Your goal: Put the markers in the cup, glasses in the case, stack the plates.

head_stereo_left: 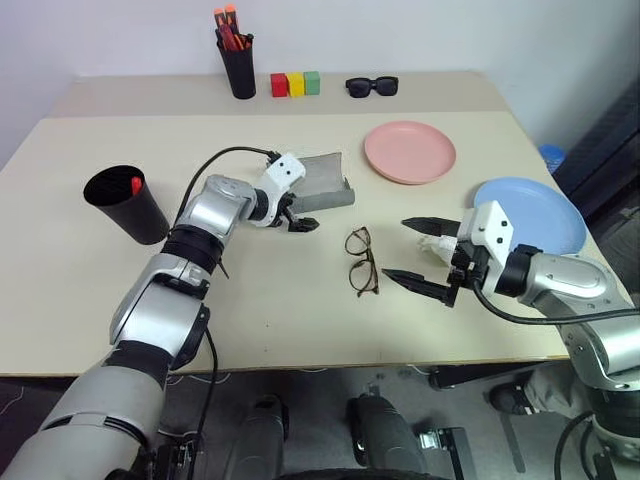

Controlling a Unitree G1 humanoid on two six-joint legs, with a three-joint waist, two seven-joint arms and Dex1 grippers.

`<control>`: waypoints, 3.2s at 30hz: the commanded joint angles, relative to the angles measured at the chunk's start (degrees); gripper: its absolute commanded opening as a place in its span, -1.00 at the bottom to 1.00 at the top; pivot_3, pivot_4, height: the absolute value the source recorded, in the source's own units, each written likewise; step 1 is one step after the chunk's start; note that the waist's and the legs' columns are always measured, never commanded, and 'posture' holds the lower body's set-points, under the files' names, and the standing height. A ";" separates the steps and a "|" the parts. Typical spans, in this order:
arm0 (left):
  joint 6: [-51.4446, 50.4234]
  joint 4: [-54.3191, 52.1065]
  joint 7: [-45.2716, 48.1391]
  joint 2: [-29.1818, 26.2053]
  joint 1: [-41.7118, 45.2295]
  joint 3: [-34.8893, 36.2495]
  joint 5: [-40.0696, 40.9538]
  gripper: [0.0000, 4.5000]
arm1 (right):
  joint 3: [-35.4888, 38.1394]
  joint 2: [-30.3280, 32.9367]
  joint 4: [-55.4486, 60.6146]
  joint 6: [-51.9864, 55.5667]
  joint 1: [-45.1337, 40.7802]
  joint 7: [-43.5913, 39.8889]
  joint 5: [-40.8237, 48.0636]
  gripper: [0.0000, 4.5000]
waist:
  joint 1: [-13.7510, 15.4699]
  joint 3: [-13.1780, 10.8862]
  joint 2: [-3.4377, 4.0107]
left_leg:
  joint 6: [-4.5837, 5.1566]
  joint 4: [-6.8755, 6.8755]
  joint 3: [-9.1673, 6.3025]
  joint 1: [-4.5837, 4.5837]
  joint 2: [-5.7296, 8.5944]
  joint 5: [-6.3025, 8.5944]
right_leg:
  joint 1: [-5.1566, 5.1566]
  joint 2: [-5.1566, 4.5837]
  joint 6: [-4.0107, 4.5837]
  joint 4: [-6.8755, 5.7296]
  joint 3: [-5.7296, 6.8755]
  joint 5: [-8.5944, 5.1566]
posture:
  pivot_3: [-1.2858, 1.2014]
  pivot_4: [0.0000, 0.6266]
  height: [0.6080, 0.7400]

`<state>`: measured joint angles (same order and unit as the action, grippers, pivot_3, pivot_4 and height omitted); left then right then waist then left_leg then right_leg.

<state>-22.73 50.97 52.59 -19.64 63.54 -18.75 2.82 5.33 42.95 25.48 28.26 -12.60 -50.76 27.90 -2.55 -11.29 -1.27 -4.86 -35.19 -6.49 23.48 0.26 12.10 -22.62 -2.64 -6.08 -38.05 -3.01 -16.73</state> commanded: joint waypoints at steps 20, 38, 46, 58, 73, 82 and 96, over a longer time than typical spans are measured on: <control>22.04 -25.00 28.32 -19.84 -14.09 1.07 -1.83 -0.98 | 0.96 -3.62 2.45 20.78 -5.27 11.98 11.94 1.00 | -0.11 -0.03 0.04 | 0.00 0.03 0.03 0.03 -0.04 0.00 | -0.04 -0.01 0.02 -0.02 -0.05 0.00 | 0.03 -0.52 1.00; 3.49 -50.38 19.65 -21.55 -27.58 9.14 5.06 0.47 | 0.31 -15.32 -11.17 41.06 -16.05 26.66 12.77 1.00 | -0.05 -0.04 0.09 | 0.03 -0.03 0.01 0.01 -0.08 0.01 | -0.05 0.03 0.03 -0.10 -0.04 0.00 | 0.03 -0.52 1.00; -1.70 -62.95 13.17 -23.35 -42.88 24.36 15.49 0.49 | -0.23 -19.70 -17.33 43.42 -19.56 27.98 11.66 0.76 | -0.19 -0.04 0.12 | 0.05 0.02 0.05 0.01 -0.11 0.02 | -0.10 0.03 0.04 -0.10 -0.08 0.01 | 0.03 -0.52 1.00; -0.96 -75.92 3.01 -22.19 -66.29 35.92 19.10 0.49 | -1.99 -19.02 -19.18 43.57 -22.92 25.78 10.93 -0.96 | 0.03 -0.02 0.16 | 0.05 0.02 0.07 -0.06 -0.10 0.02 | -0.03 0.00 0.06 -0.05 -0.08 0.00 | 0.03 -0.52 1.00; 0.22 -75.59 -6.09 -16.61 -77.17 42.30 21.26 0.49 | -21.50 -15.37 -15.77 26.63 -38.38 6.65 3.02 -0.96 | 0.03 -0.04 0.21 | 0.05 0.03 0.15 -0.05 -0.18 0.03 | -0.10 0.04 0.14 0.01 -0.10 0.00 | 0.03 -0.52 1.00; 0.81 -75.68 -7.36 -16.82 -77.94 42.62 22.22 0.49 | -29.53 -23.05 -37.03 15.42 -46.39 -4.49 -5.60 -0.96 | -0.03 -0.04 0.21 | 0.05 0.05 0.16 -0.04 -0.15 0.03 | -0.12 0.00 0.14 0.03 -0.10 0.01 | 0.03 -0.52 1.00; 0.23 -77.92 -10.15 -16.42 -75.92 41.18 22.96 0.49 | -26.56 -27.16 -45.28 12.03 -47.09 -8.52 -10.77 0.26 | -0.05 -0.06 0.24 | 0.04 0.07 0.15 -0.04 -0.15 0.03 | -0.15 0.02 0.15 0.02 -0.09 0.02 | 0.03 -0.52 1.00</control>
<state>-23.18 -25.18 43.16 -35.98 -13.45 22.03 24.49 -24.24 16.13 -21.63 42.03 -57.94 -60.16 17.09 -2.60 -11.35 -1.03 -4.82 -35.12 -6.34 23.44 0.11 12.13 -22.78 -2.62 -5.93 -38.03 -3.10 -16.71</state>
